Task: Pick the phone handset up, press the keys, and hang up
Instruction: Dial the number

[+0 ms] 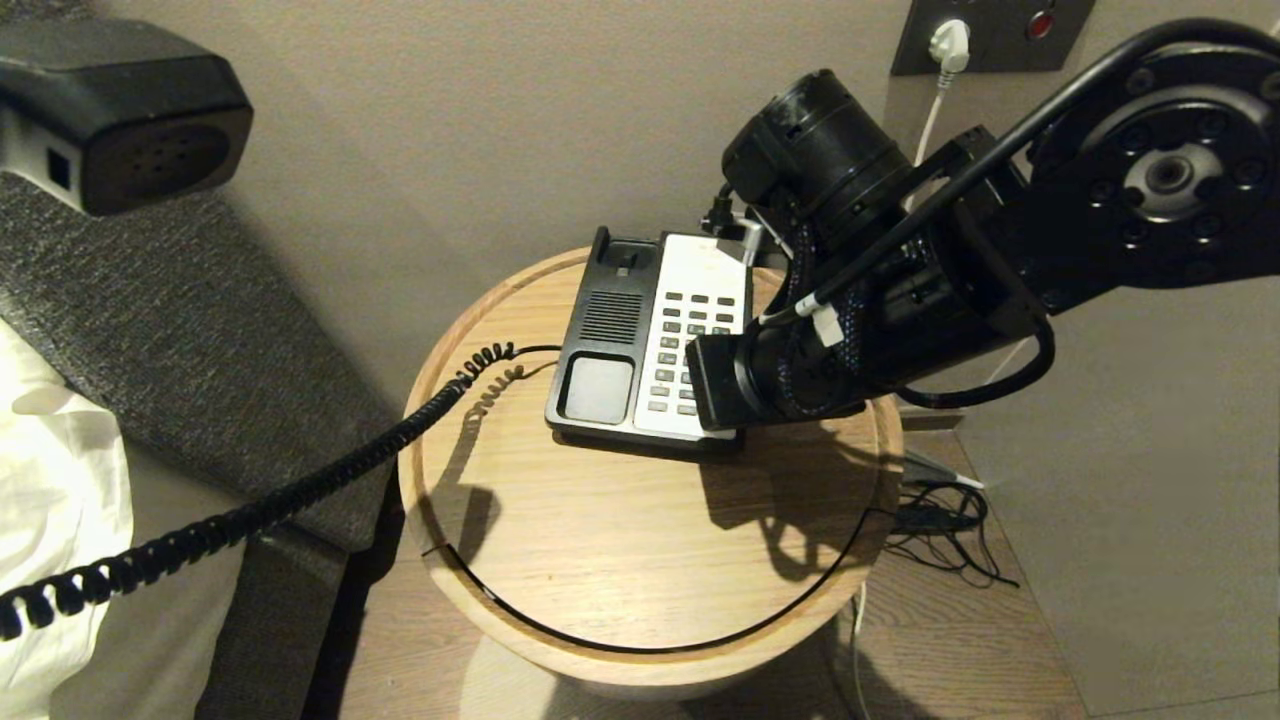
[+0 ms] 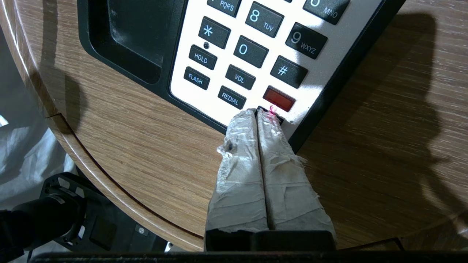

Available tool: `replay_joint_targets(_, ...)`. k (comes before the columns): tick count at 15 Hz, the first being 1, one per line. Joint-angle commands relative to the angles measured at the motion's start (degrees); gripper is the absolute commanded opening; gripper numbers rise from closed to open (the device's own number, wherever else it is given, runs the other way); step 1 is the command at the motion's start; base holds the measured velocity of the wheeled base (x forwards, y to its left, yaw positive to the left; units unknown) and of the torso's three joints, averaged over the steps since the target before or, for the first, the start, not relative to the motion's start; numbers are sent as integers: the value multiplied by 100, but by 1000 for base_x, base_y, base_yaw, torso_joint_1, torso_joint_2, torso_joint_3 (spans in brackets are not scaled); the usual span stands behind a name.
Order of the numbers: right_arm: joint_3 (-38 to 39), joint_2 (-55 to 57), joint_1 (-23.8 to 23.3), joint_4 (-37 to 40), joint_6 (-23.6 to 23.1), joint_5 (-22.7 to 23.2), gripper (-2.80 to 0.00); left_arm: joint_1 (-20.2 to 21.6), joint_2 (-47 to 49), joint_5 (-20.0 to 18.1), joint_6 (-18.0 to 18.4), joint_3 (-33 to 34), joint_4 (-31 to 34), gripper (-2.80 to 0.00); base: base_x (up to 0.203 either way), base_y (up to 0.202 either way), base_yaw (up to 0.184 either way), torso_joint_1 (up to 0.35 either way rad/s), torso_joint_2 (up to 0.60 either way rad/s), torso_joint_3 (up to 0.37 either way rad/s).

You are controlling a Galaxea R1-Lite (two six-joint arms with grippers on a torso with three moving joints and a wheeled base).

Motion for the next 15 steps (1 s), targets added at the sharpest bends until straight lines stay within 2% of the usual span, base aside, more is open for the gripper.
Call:
replay_joint_targets(1,4,-30,1,55,15,-9,-280,-2,-3,-4,-25,21,24,-280,0,0,0,0,0,0)
replay_joint_targets(15,-66,50,1,27,-21,-27,-280,-2,-73,-26,-25,91,22,-280,0,0,0,0,0,0)
